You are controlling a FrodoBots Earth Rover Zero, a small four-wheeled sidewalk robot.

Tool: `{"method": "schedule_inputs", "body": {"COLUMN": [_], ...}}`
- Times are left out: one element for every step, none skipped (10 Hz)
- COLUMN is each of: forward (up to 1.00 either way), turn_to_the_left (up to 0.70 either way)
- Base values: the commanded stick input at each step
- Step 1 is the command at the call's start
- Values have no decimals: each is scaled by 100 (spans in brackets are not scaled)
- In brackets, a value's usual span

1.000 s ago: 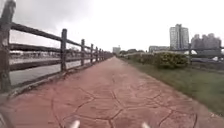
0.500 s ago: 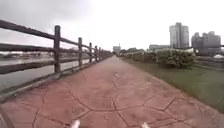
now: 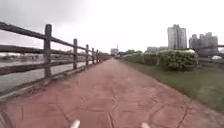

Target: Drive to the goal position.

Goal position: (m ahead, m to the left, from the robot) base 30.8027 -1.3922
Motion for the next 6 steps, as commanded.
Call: {"method": "schedule_inputs", "body": {"forward": [70,70,70,70,70,70], "turn_to_the_left": [0,0,0,0,0,0]}}
